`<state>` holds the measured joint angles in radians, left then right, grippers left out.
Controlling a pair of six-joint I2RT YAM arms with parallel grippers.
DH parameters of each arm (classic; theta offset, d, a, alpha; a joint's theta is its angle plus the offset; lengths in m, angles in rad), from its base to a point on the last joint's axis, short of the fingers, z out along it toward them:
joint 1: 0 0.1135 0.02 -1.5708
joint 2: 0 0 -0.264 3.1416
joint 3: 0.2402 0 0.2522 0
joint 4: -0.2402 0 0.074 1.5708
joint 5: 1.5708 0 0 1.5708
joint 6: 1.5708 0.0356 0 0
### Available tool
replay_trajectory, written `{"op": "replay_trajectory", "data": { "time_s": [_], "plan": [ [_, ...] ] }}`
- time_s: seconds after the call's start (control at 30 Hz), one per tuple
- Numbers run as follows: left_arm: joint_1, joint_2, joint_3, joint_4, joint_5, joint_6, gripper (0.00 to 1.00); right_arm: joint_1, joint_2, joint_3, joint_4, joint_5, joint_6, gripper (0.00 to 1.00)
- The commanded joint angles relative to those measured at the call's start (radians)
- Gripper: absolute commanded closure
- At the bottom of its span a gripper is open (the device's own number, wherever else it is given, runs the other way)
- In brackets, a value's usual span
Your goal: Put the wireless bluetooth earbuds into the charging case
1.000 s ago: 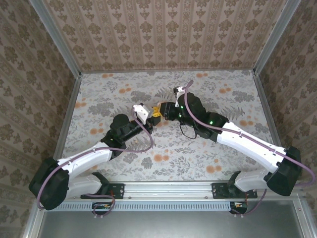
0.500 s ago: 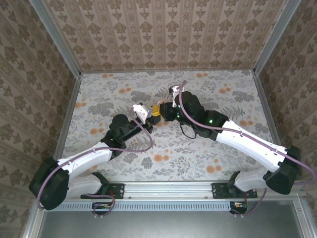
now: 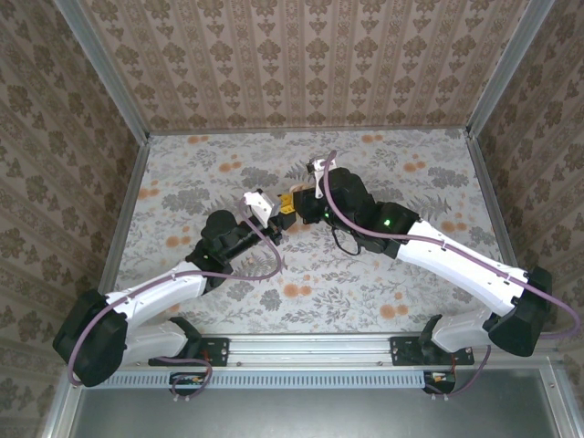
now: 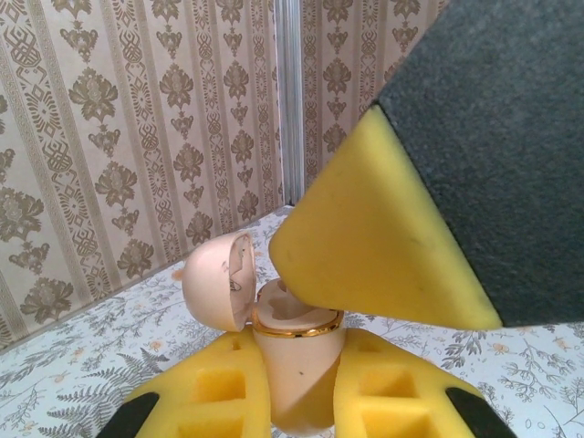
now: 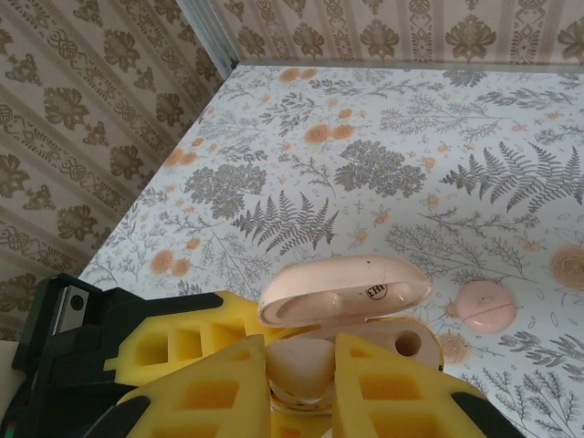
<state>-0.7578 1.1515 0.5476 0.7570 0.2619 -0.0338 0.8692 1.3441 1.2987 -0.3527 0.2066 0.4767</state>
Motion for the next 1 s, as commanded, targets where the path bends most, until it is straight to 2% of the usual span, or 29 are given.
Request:
{"op": "replay_trajectory", "data": {
  "time_s": [0.0, 0.47, 0.97],
  "plan": [
    [0.003, 0.002, 0.046, 0.09, 0.011, -0.013, 1.0, 0.014, 0.017, 0.03, -0.058, 0.001, -0.018, 0.81],
    [0.005, 0.0, 0.053, 0.087, 0.01, -0.014, 1.0, 0.02, 0.017, -0.026, -0.071, -0.079, 0.047, 0.82],
    [0.007, 0.019, 0.008, 0.149, 0.027, 0.01, 1.0, 0.013, -0.016, 0.077, -0.08, 0.007, -0.054, 0.81]
  ]
}}
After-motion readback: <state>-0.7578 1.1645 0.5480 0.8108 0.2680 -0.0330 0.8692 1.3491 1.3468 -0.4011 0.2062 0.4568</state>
